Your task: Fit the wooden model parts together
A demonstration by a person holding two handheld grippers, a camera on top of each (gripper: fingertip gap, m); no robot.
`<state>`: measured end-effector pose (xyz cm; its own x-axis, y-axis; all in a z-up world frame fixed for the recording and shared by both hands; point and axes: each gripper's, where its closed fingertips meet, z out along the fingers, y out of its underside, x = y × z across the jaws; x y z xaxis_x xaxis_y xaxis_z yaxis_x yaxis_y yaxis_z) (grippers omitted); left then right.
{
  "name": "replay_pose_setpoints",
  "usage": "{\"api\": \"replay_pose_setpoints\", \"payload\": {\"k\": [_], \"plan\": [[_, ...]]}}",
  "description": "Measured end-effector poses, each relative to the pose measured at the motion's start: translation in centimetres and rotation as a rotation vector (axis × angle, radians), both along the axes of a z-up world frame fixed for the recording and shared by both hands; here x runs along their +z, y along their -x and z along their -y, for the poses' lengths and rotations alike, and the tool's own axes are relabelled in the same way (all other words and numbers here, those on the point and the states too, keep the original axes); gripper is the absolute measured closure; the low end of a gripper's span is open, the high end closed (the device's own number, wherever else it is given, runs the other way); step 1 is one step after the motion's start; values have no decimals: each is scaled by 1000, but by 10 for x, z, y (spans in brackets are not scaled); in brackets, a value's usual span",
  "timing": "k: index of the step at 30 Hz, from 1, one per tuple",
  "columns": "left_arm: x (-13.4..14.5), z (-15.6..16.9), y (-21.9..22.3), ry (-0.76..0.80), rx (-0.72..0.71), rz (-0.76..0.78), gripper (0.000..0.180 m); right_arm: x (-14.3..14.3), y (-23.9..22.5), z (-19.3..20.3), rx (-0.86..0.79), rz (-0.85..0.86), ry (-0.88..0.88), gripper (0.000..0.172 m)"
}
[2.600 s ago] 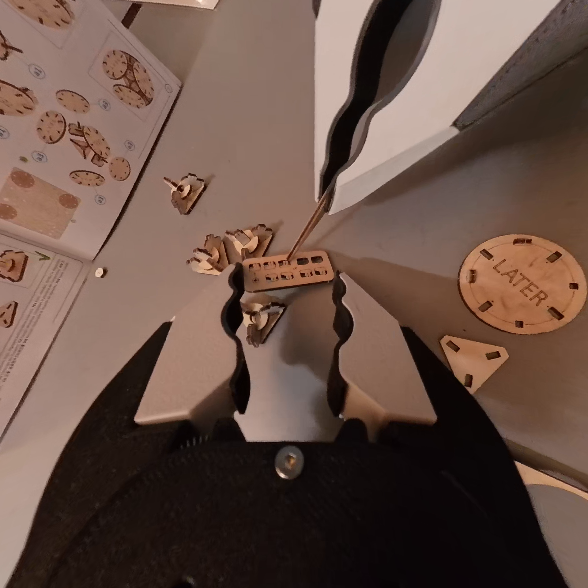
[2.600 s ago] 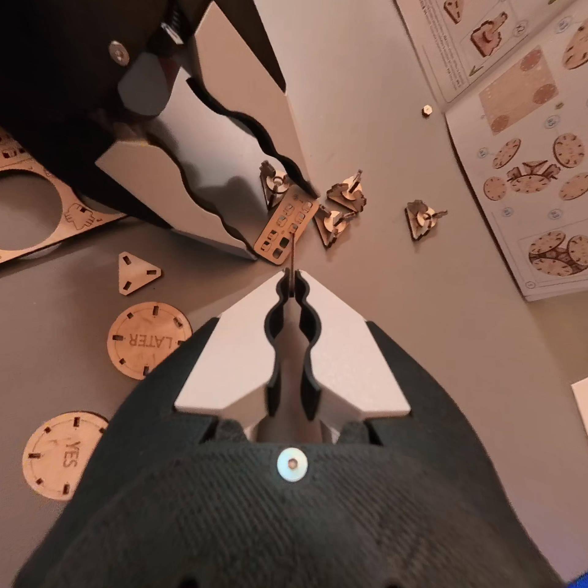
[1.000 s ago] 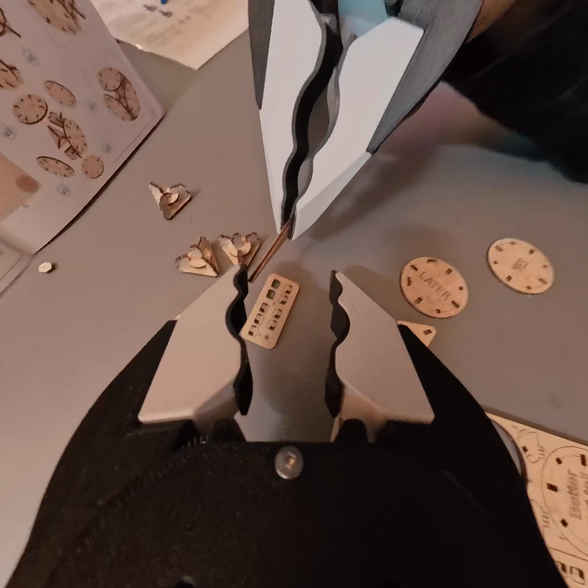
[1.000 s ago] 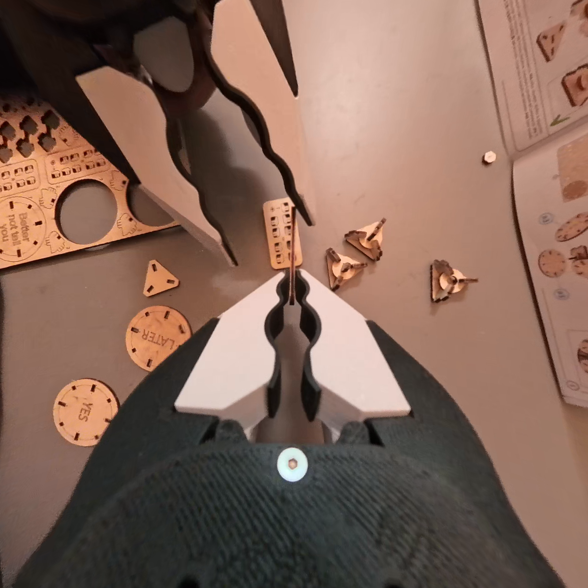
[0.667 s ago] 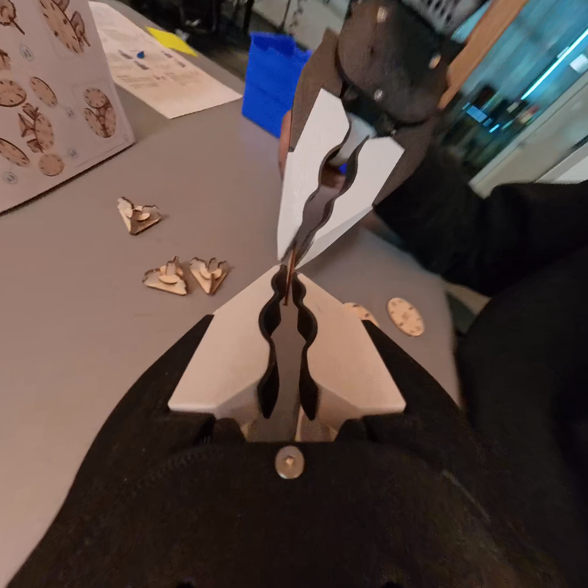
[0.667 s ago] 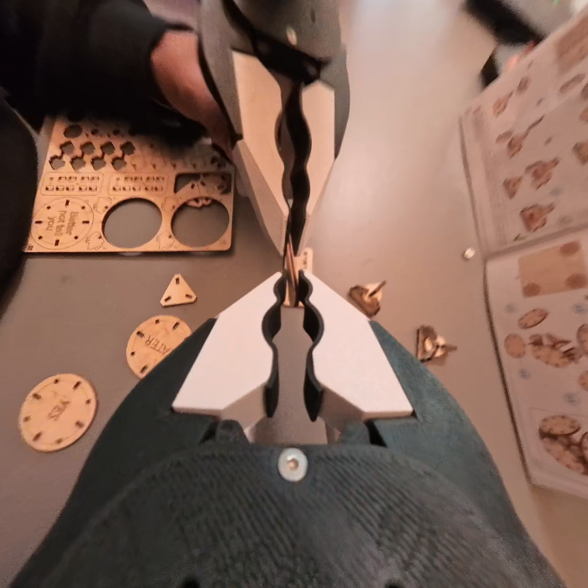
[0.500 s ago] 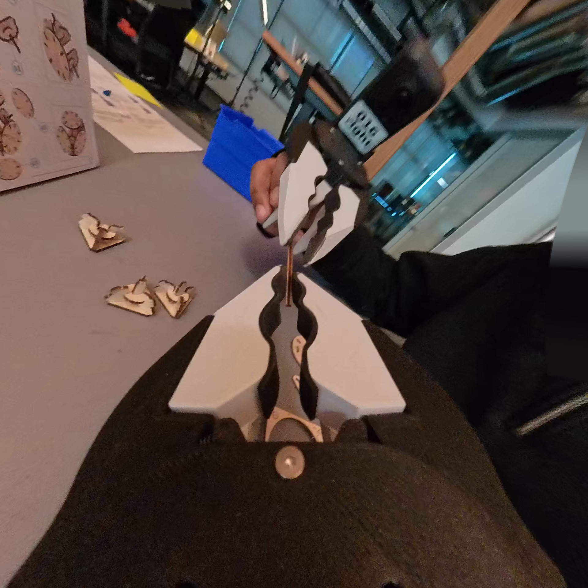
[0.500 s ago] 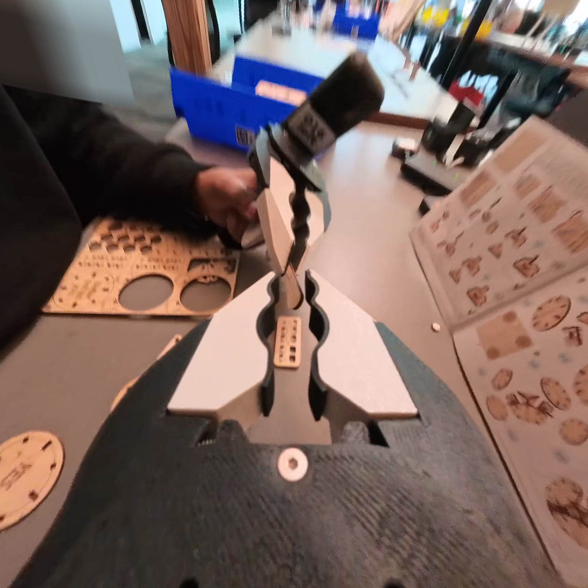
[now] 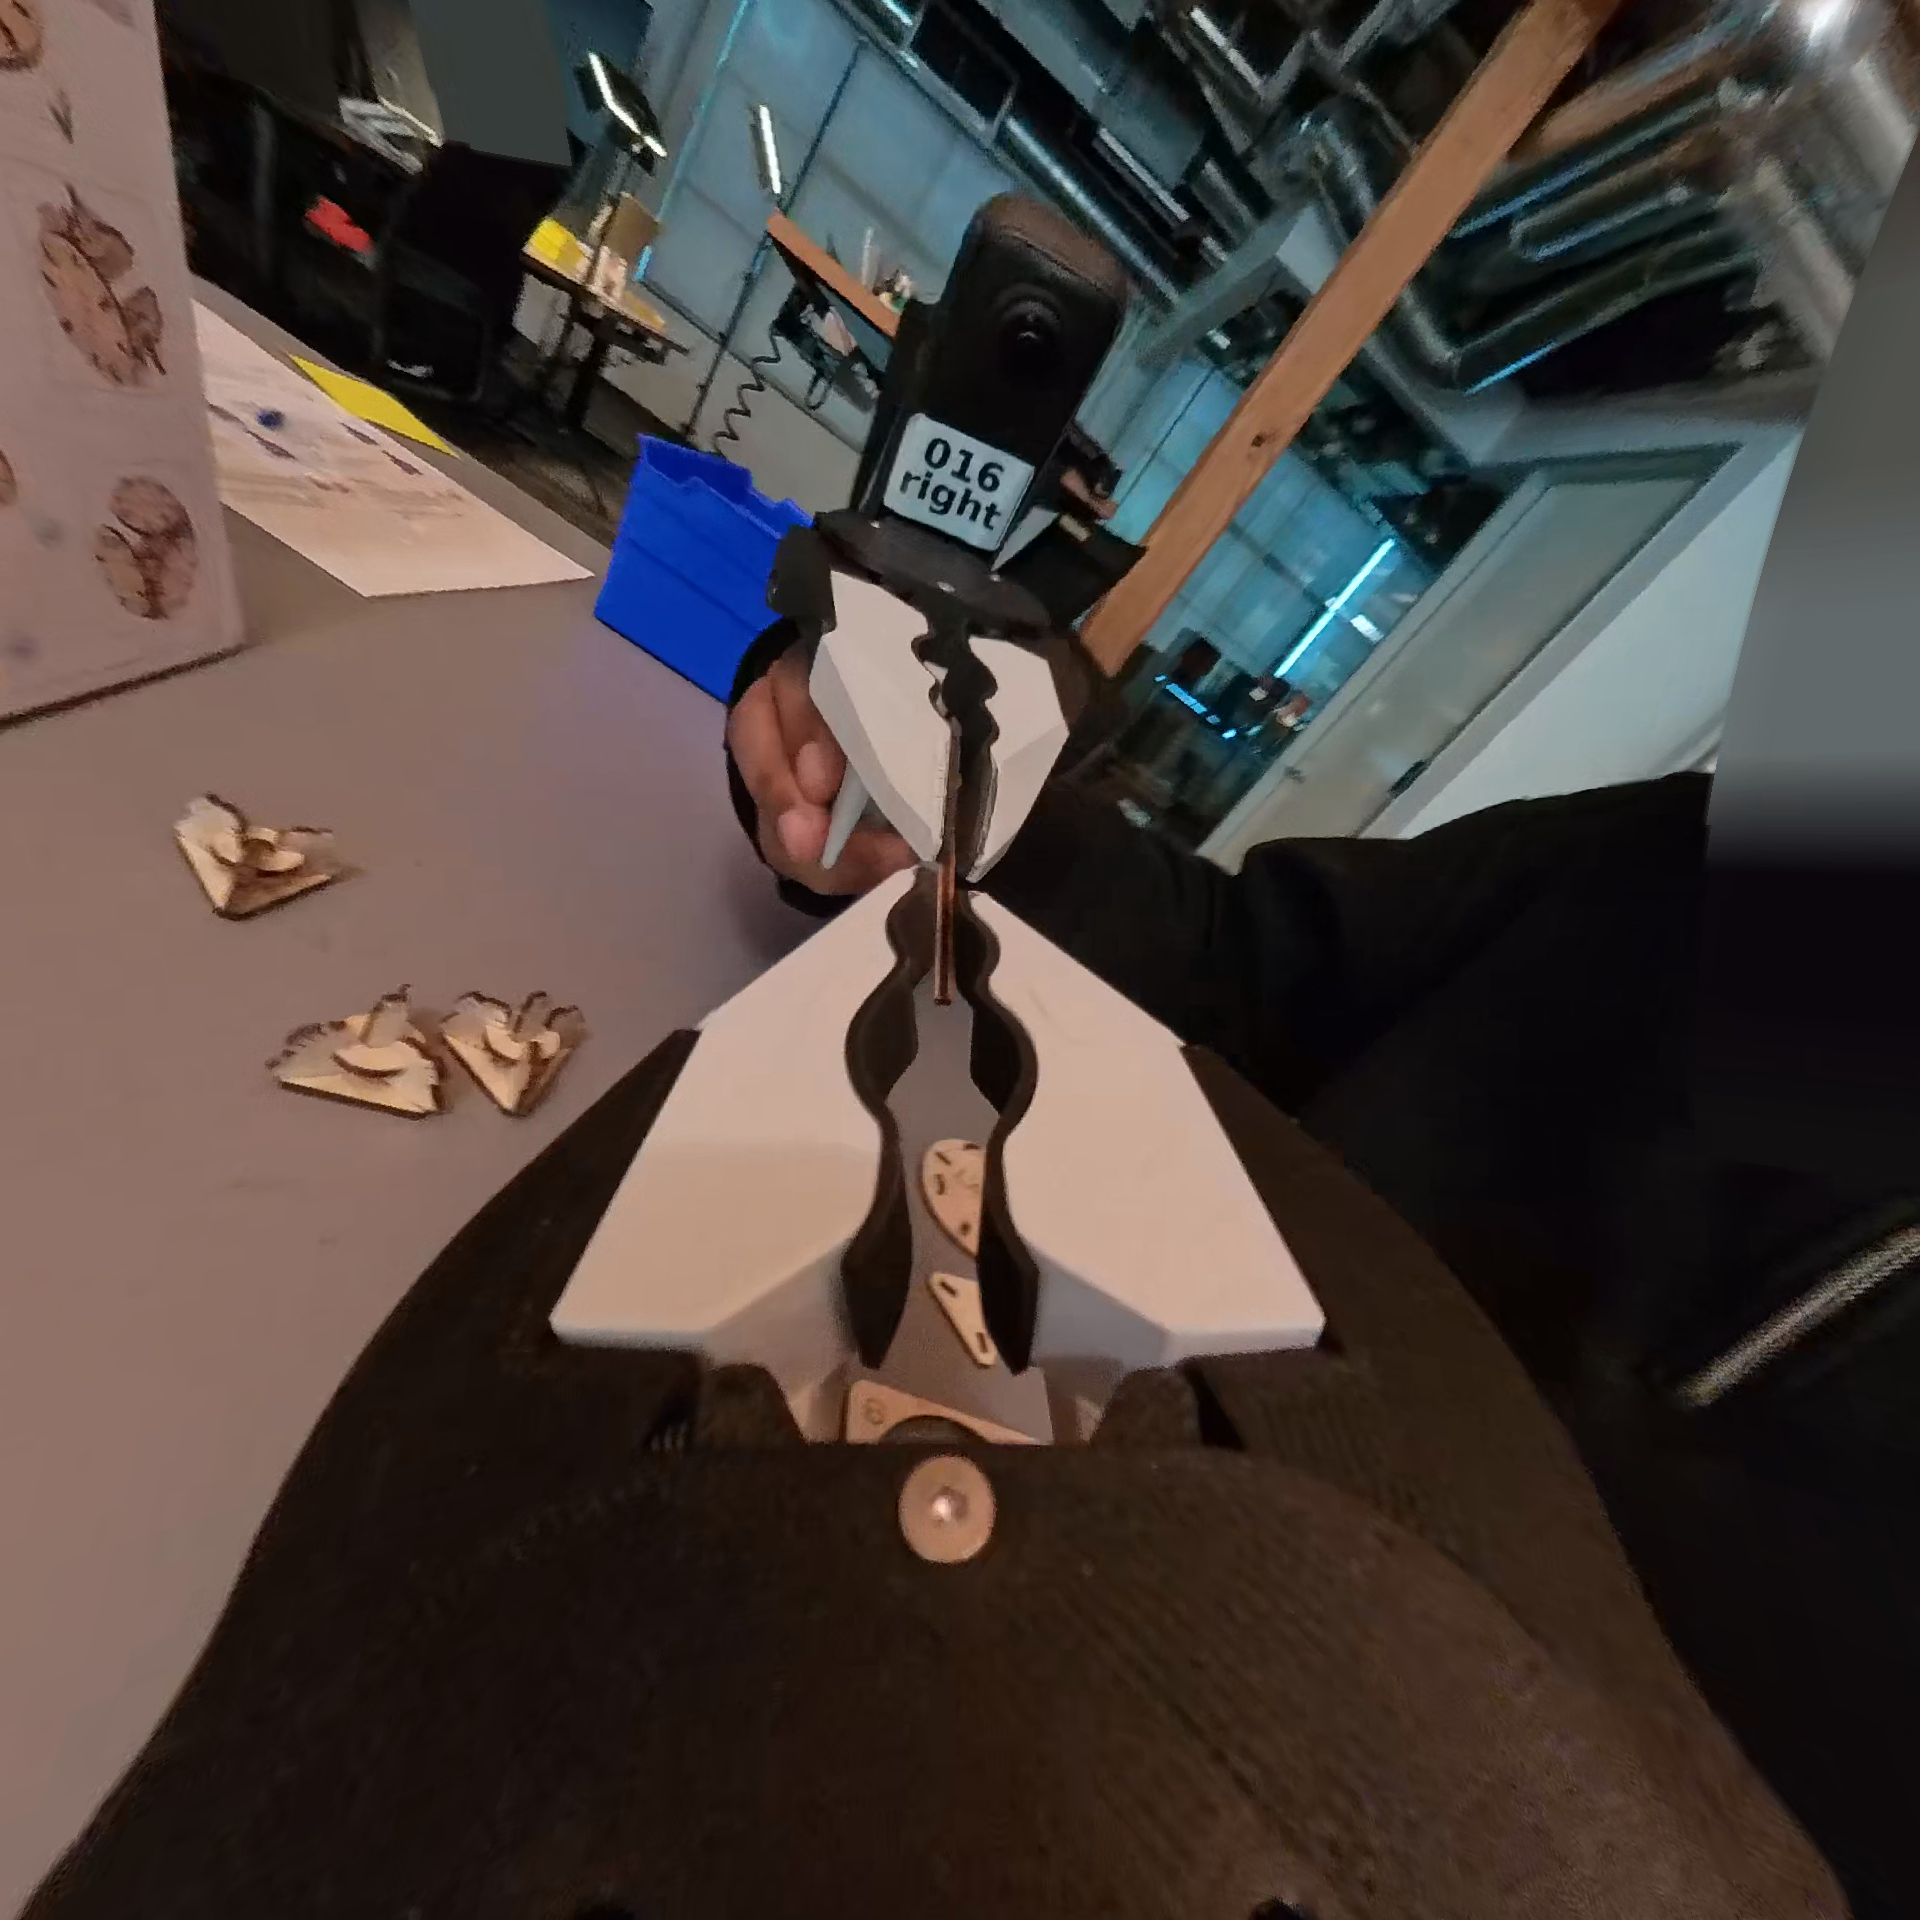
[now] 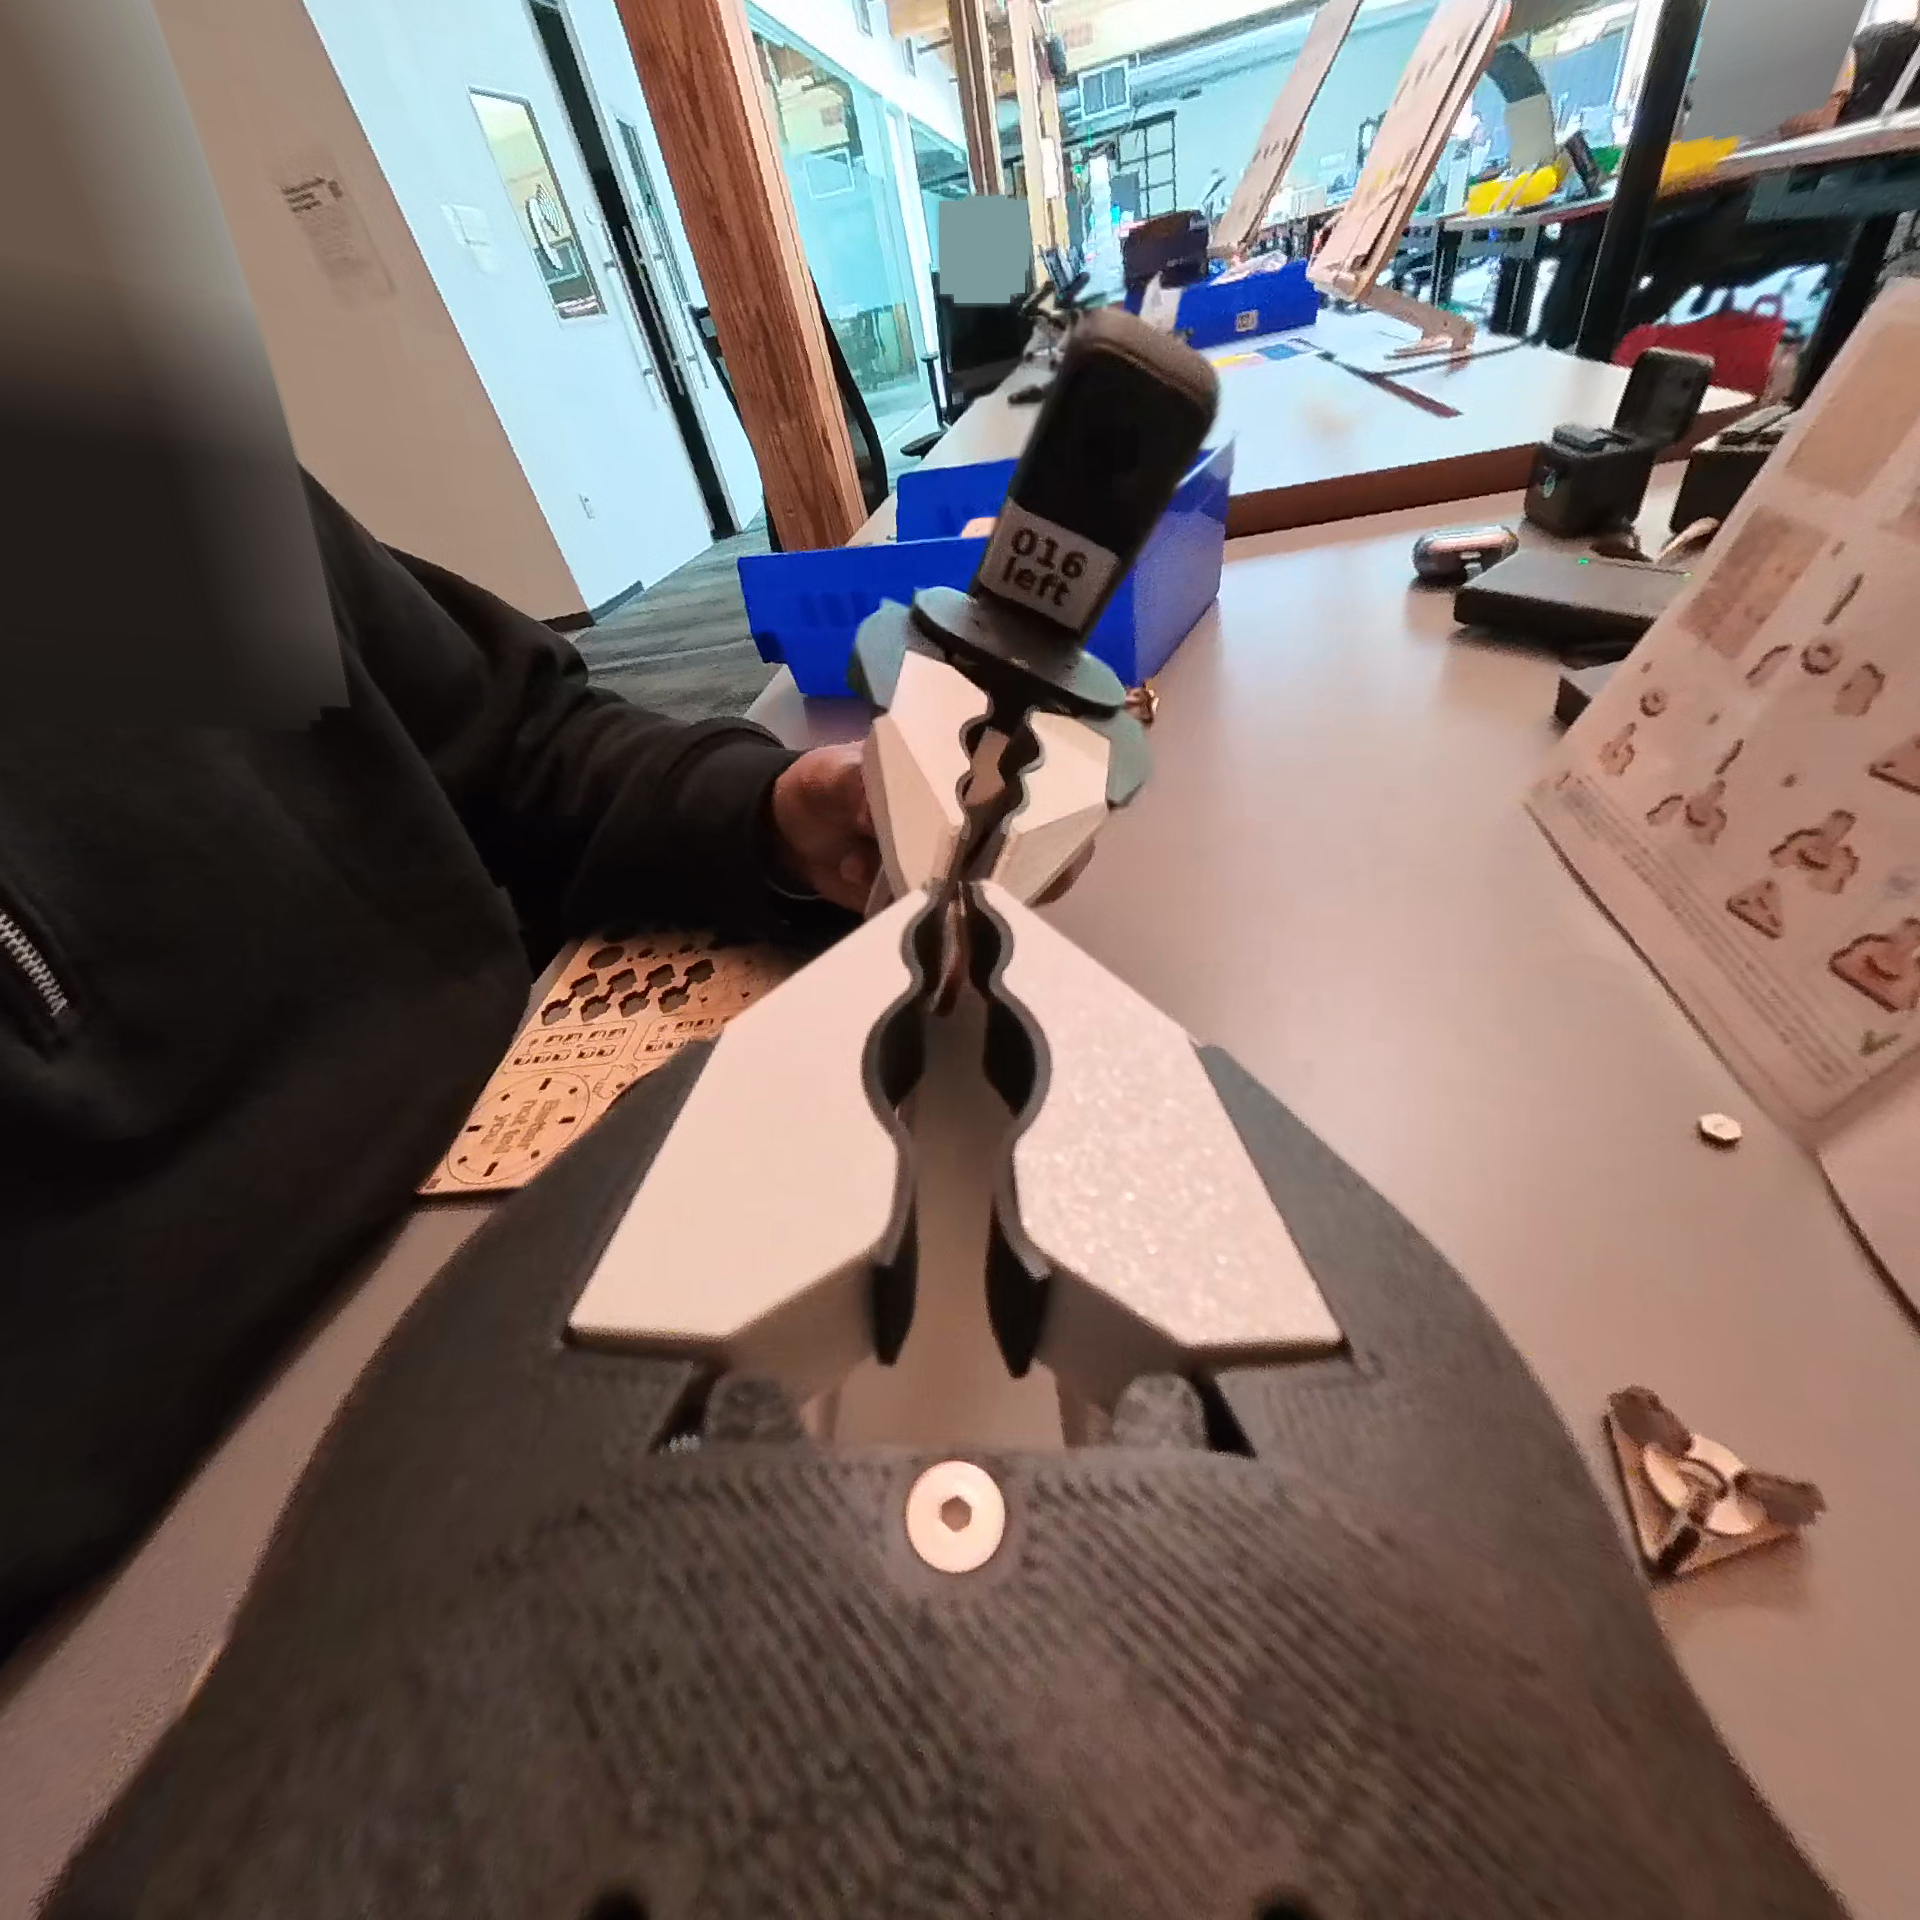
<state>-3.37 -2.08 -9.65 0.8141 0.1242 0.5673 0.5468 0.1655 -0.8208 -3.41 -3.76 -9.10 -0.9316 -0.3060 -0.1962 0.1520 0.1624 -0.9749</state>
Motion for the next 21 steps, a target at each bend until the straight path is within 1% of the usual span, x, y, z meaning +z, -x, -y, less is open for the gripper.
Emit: {"api": "replay_pose_setpoints", "payload": {"k": [2, 4, 7, 10, 14, 21], "plan": [[0, -1, 0, 53, 40, -74, 180, 0, 1, 0, -6, 12, -3, 170], [4, 0, -1, 91, 75, -147, 180, 2, 2, -1, -18, 20, -2, 164], [8, 2, 0, 128, 122, -215, 180, 3, 2, -1, -21, 23, -10, 163], [11, 3, 0, 120, 141, -231, 180, 3, -1, -1, -9, 32, -10, 171], [11, 5, 1, 104, 132, -206, 180, 3, 0, 1, -9, 17, -11, 171], [13, 4, -1, 98, 117, -200, 180, 6, -2, 0, 7, 55, 17, 172]]}}
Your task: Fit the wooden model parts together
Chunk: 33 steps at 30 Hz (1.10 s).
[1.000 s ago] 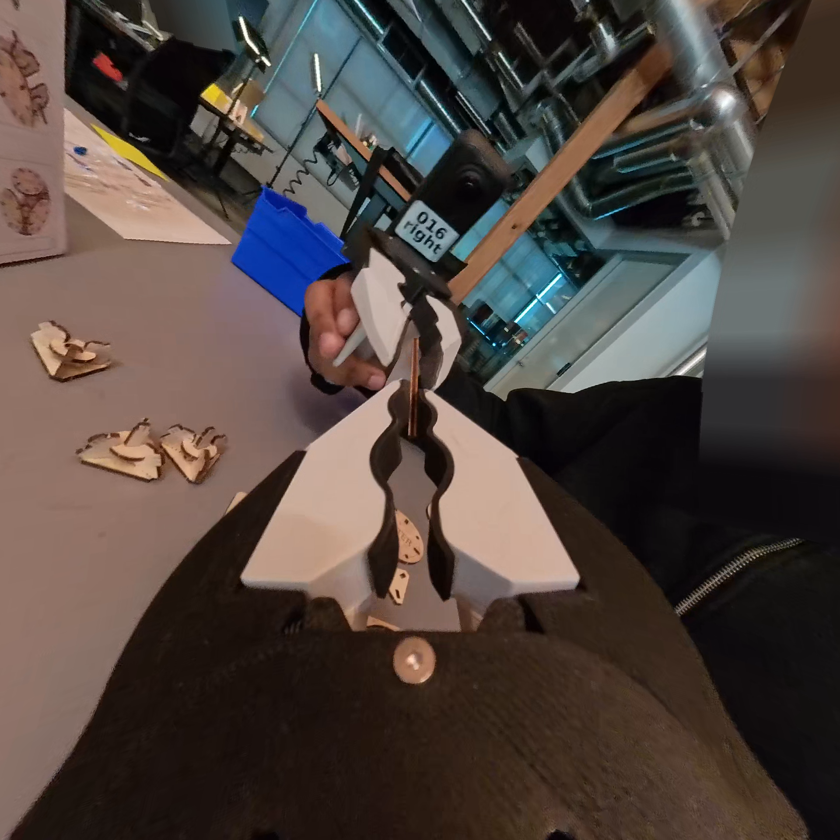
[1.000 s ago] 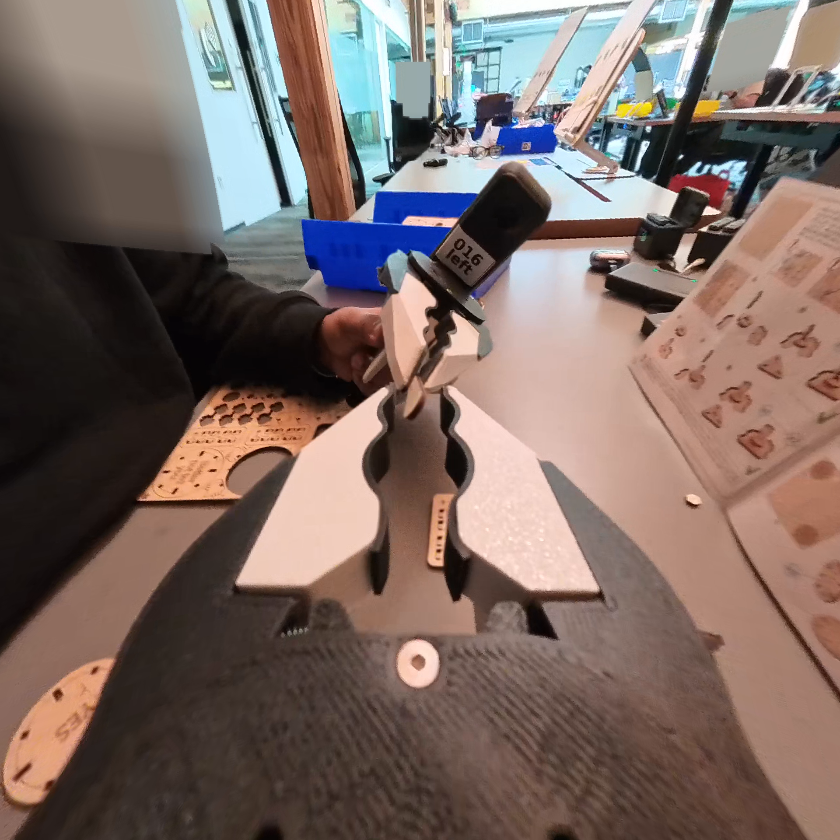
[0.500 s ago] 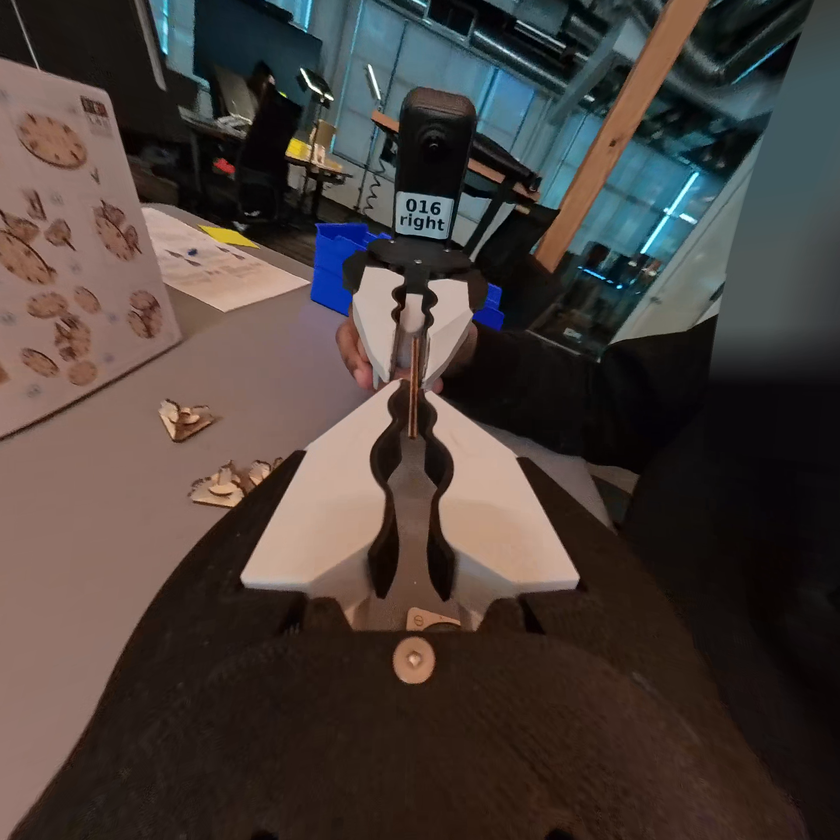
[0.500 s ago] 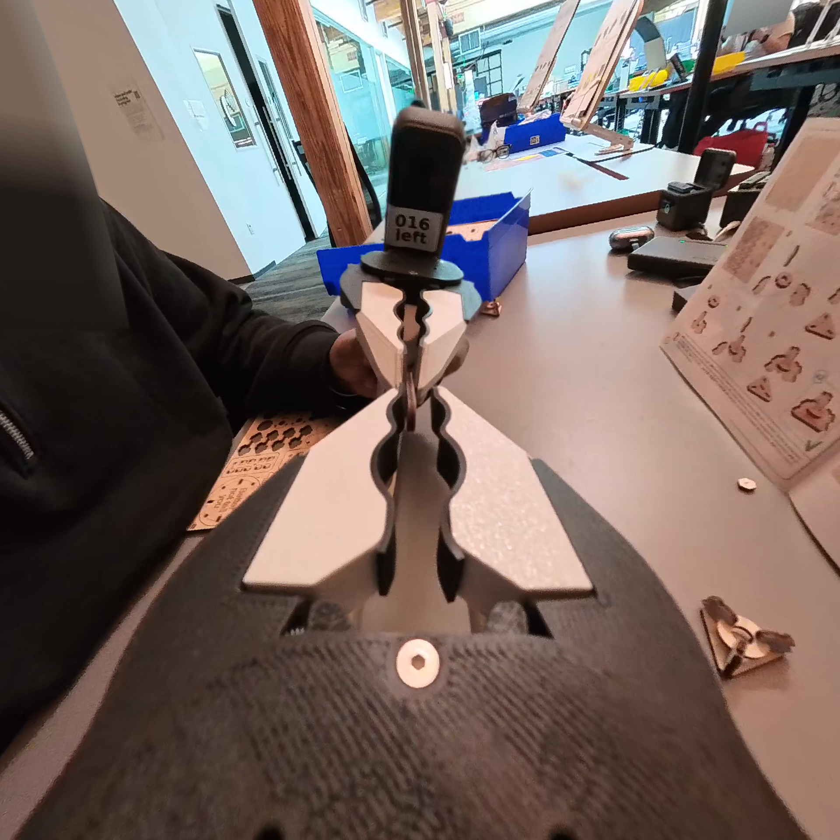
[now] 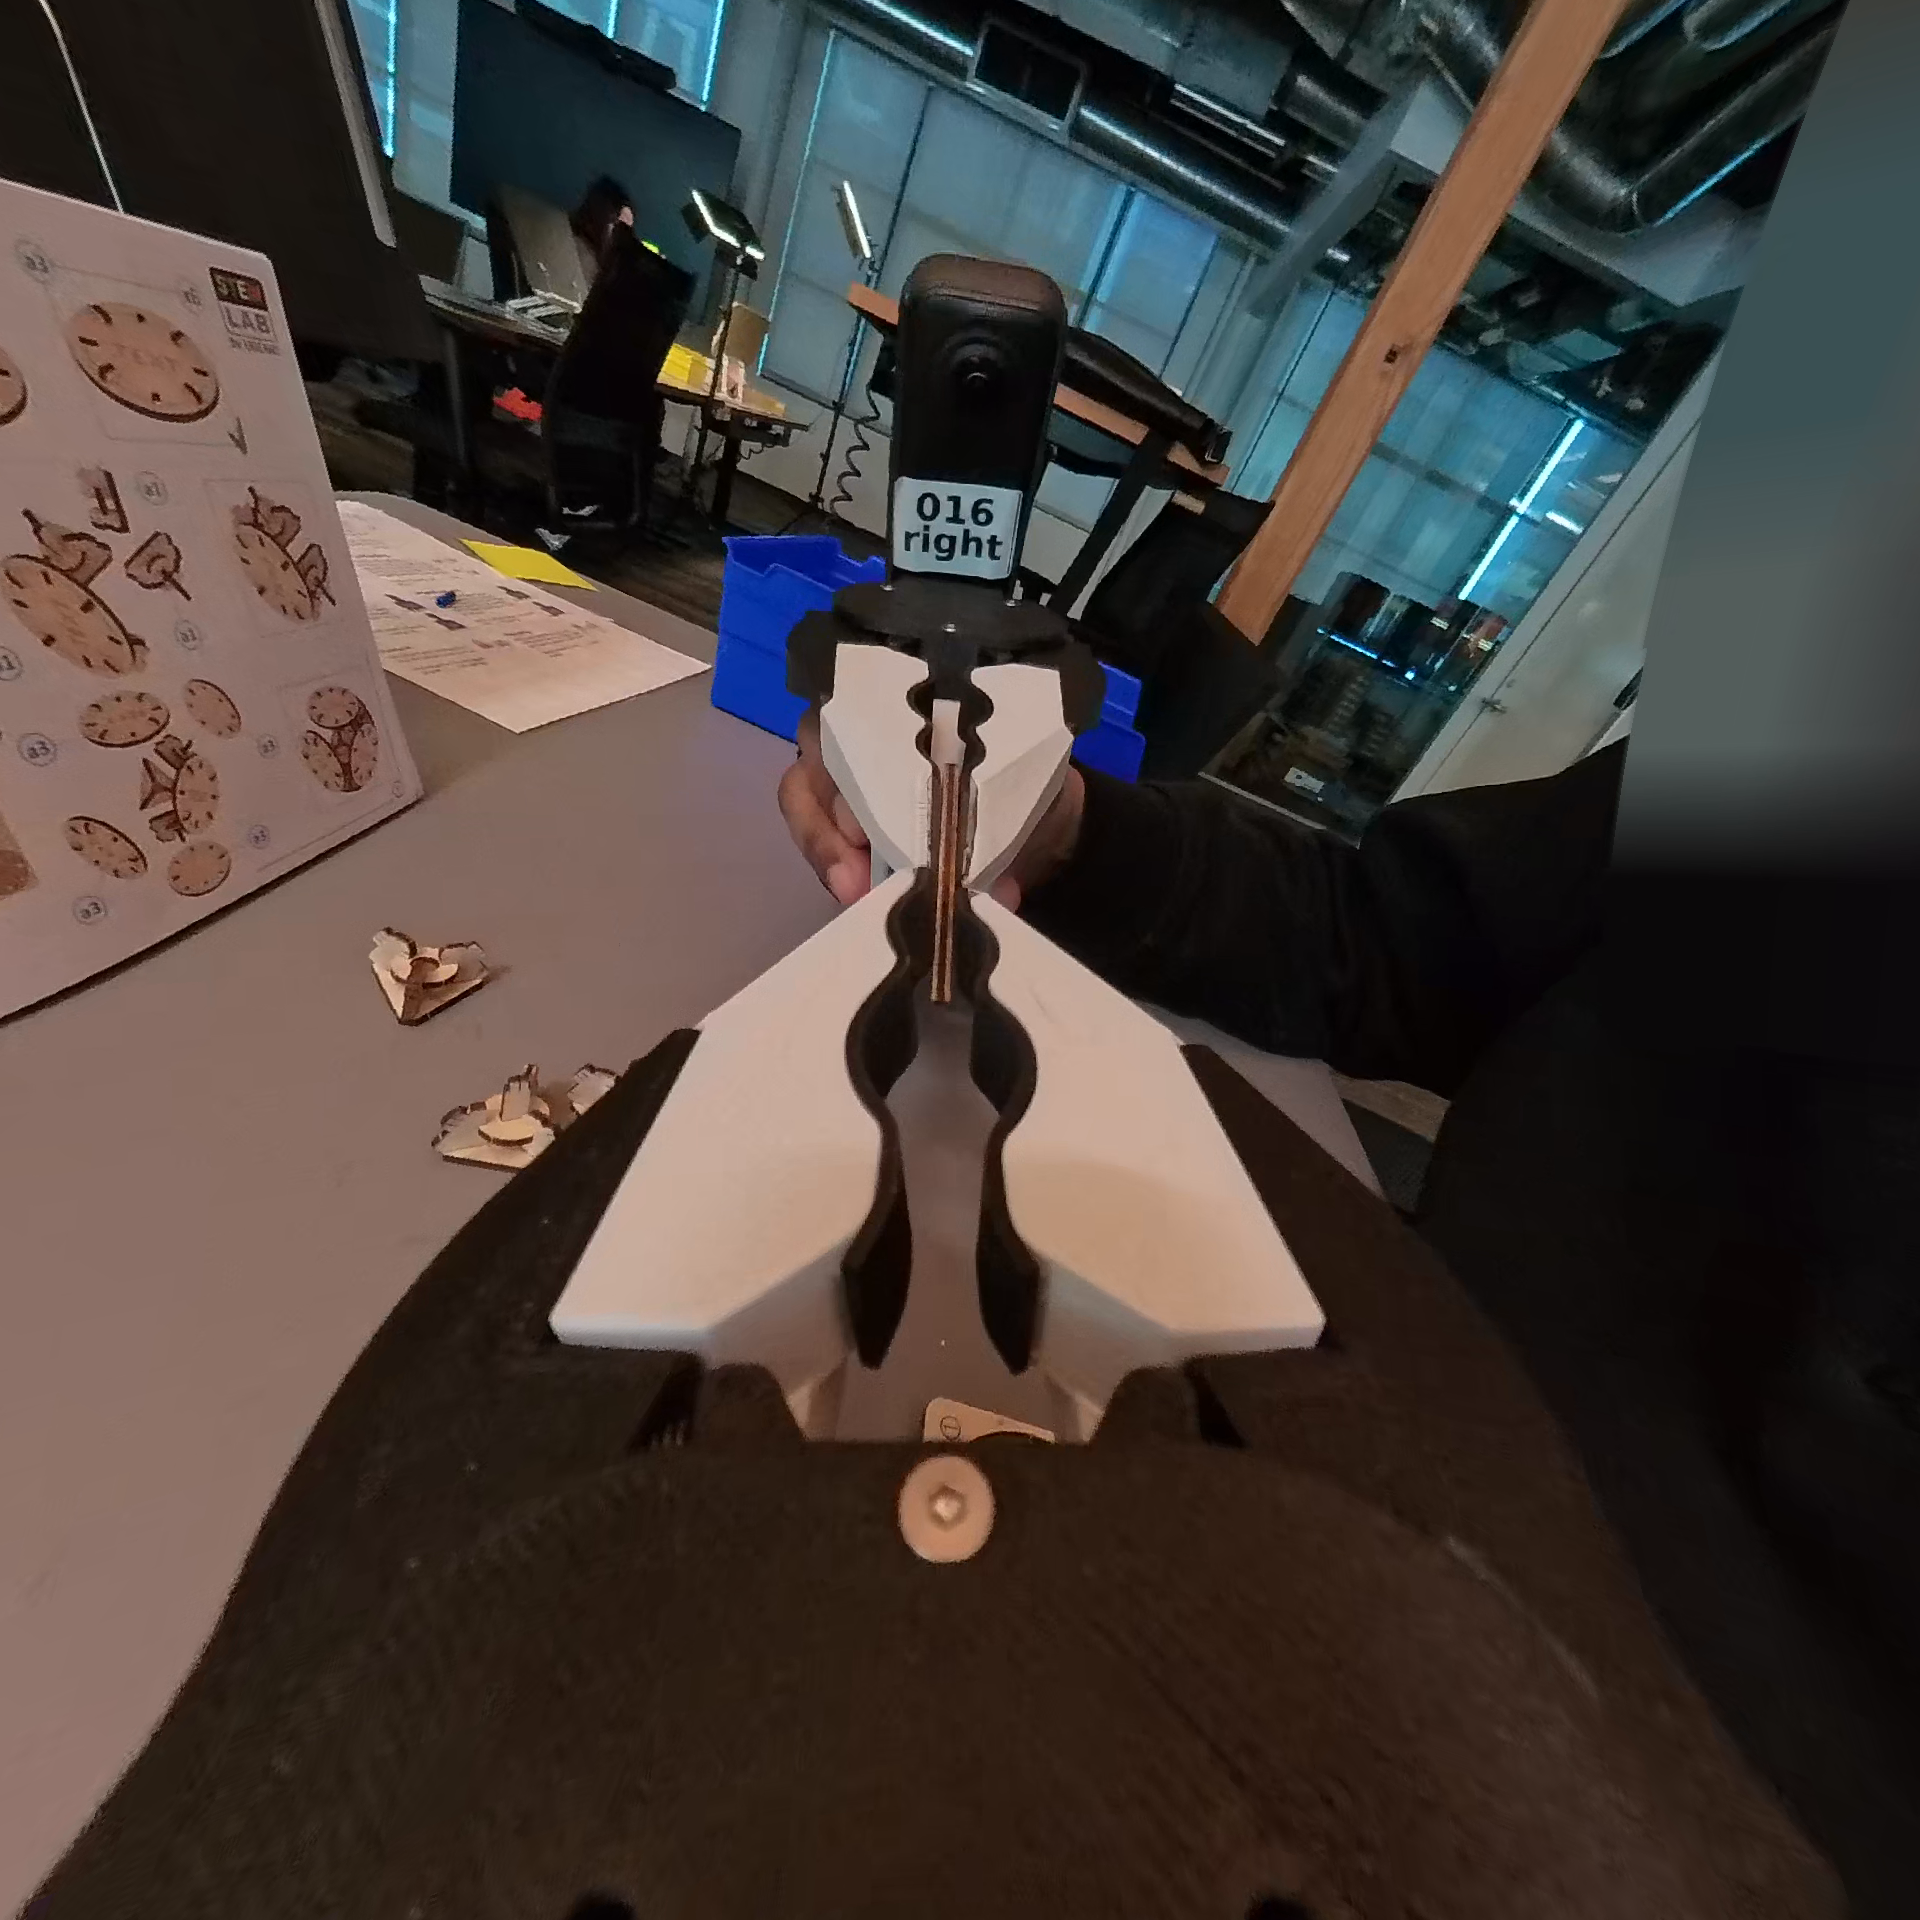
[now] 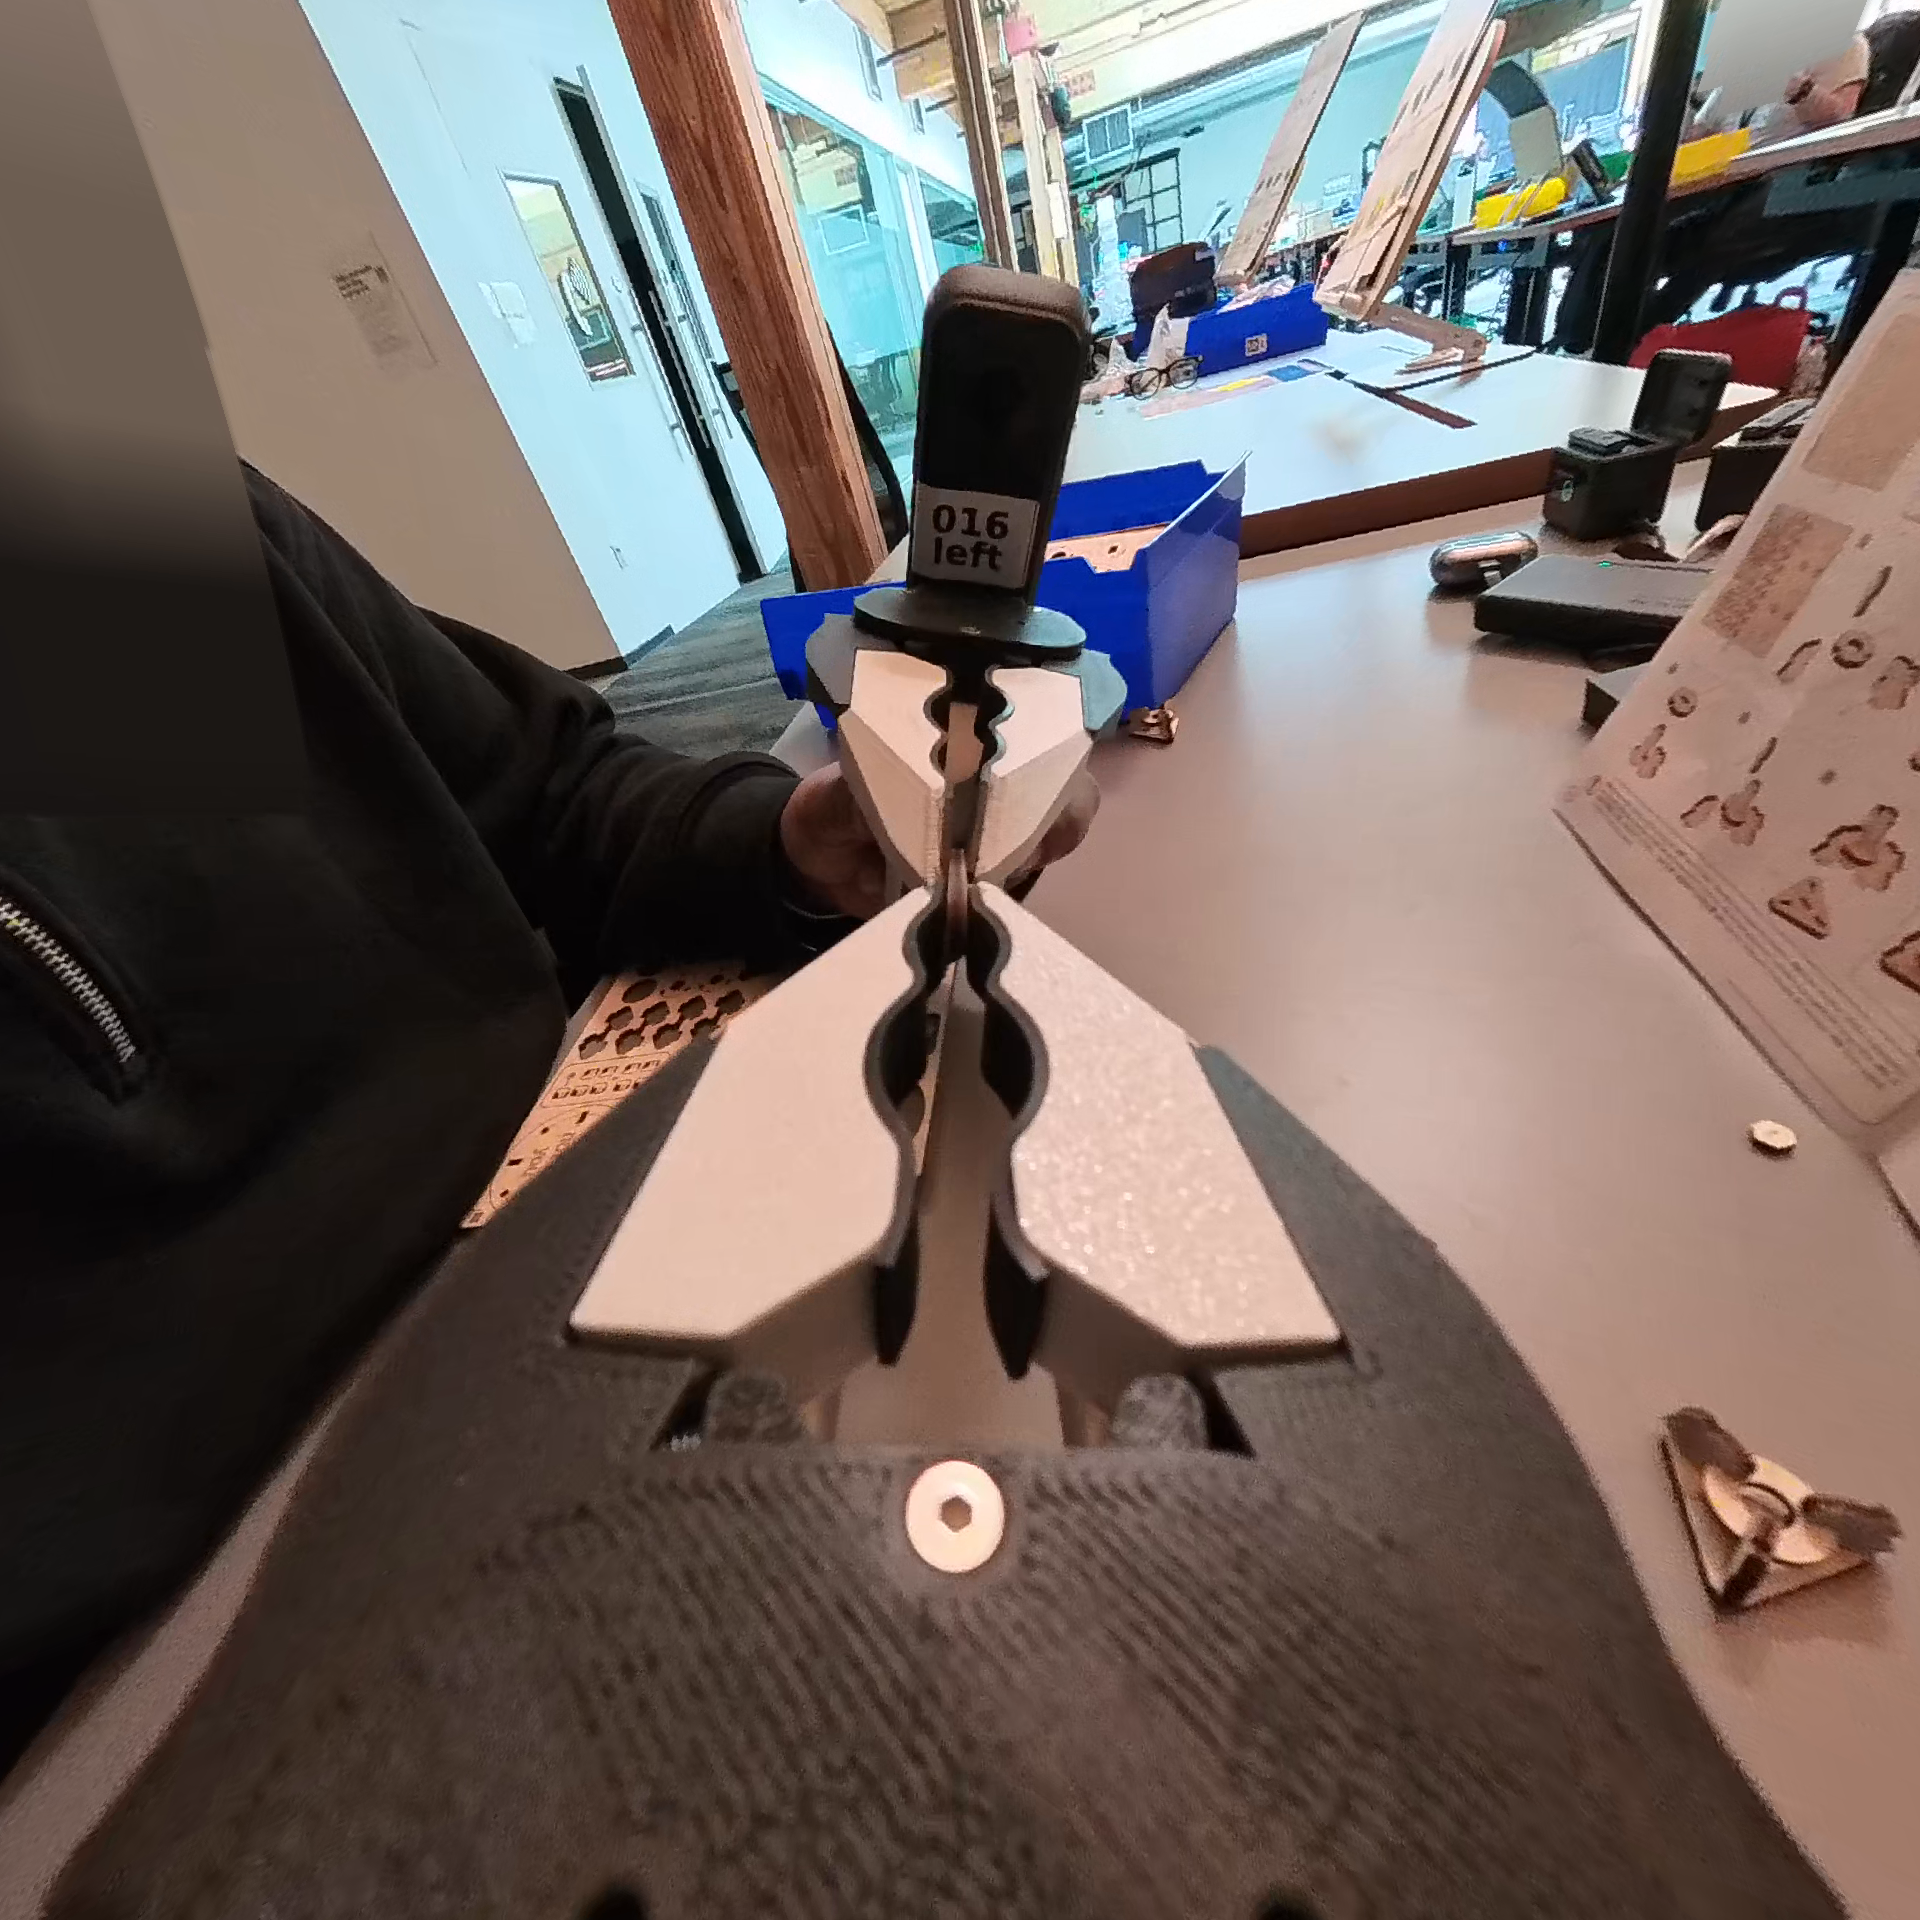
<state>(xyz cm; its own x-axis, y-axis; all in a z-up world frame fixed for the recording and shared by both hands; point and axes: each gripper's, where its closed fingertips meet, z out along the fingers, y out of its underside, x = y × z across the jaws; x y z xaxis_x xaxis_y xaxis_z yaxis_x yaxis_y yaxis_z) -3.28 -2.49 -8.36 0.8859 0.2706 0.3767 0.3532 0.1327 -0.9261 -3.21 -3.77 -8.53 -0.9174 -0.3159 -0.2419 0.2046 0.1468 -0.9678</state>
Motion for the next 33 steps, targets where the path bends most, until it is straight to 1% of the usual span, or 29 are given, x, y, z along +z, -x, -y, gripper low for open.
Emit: {"api": "replay_pose_setpoints", "payload": {"k": [8, 13, 14, 15, 16, 17, 20, 22, 23, 25, 27, 29, 31, 33], "plan": [[-2, 0, -1, 6, -19, 17, 180, 0, 0, 0, 5, 21, 4, 172], [-5, 4, 4, -3, -25, 56, 180, -1, 5, 4, -50, -7, -41, 171], [-10, 5, 6, 20, -20, 66, 170, 2, 10, 4, -77, 3, -35, 171], [-18, 6, 10, 62, -6, 77, 150, 4, 15, 2, -103, 14, -35, 171], [-29, 7, 14, 122, 9, 83, 135, 5, 21, 0, -128, 15, -48, 171], [-42, 8, 17, 207, 21, 87, 126, 1, 28, -3, -162, -4, -82, 171], [-89, 13, 16, 530, 17, 98, 125, -29, 41, -11, -252, -158, -282, 172], [-108, 15, 15, 668, 28, 94, 124, -52, 39, -14, -283, -304, -419, 172], [-114, 14, 14, 701, 19, 93, 124, -63, 36, -14, -286, -374, -473, 171], [-123, 15, 14, 754, 25, 93, 124, -77, 24, -9, -267, -458, -525, 171], [-131, 16, 14, 802, 29, 87, 128, -85, 19, -8, -272, -551, -558, 171], [-132, 15, 14, 814, 32, 71, 133, -92, 20, -11, -288, -671, -596, 171], [-133, 13, 15, 819, 37, 62, 136, -95, 15, -12, -287, -710, -608, 171], [-133, 11, 13, 812, 22, 66, 144, -95, 12, -9, -287, -742, -601, 171]]}}
